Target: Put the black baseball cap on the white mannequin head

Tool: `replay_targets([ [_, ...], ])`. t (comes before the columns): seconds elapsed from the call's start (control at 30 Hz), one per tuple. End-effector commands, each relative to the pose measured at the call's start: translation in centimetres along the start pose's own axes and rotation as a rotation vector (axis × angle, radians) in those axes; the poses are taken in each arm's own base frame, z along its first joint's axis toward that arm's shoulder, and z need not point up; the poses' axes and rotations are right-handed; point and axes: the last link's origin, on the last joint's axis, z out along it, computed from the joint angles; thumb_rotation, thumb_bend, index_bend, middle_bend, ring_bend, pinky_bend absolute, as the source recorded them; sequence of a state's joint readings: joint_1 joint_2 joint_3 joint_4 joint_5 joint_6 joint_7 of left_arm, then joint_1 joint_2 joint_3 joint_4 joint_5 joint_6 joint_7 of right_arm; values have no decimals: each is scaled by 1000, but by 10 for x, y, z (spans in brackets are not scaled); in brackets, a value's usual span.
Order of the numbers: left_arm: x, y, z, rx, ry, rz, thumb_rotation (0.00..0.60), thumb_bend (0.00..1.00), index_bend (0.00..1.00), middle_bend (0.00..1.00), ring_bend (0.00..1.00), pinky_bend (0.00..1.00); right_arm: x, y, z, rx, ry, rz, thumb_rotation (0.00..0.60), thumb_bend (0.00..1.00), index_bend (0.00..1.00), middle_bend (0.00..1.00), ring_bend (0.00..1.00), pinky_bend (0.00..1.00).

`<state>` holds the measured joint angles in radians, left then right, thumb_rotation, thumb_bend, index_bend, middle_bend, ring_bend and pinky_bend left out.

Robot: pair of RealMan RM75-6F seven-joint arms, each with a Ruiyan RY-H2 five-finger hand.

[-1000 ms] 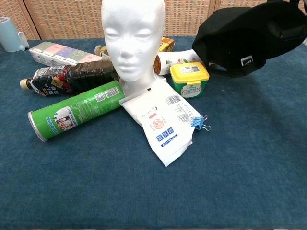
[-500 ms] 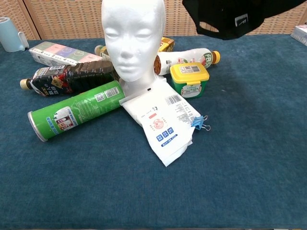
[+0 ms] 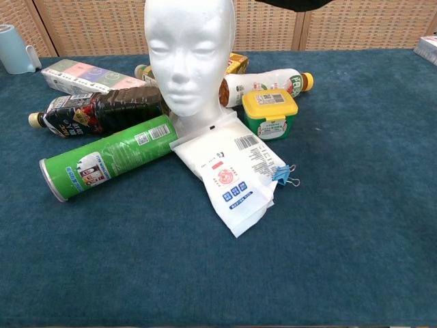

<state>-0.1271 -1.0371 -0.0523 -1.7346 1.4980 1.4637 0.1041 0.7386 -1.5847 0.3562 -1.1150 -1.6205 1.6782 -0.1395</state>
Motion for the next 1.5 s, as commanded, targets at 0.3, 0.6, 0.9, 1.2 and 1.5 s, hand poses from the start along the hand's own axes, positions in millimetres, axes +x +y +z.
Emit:
replay_targets([
  [0.3,-4,-9,-3,24,-9,-10,600,311,519,381,268,298,1,-35,35,49,9,-13,600,467,626,571,682,798],
  [0.6,-9,-20,-5,49,-18,-25,600,311,520,381,268,297,-6,-59,59,81,1,-41,600,468,626,573,684,798],
  [0.9,-13,-32,-11,80,-27,-33,600,312,519,381,267,298,-18,-76,76,110,-16,-77,600,467,626,575,684,798],
  [1.2,-16,-39,-16,102,-37,-38,600,312,520,381,268,298,-36,-92,79,140,-63,-101,600,467,629,575,684,798],
  [1.5,-17,-40,-15,100,-43,-42,600,311,520,381,267,298,-33,-104,62,177,-84,-118,600,465,633,579,688,798],
])
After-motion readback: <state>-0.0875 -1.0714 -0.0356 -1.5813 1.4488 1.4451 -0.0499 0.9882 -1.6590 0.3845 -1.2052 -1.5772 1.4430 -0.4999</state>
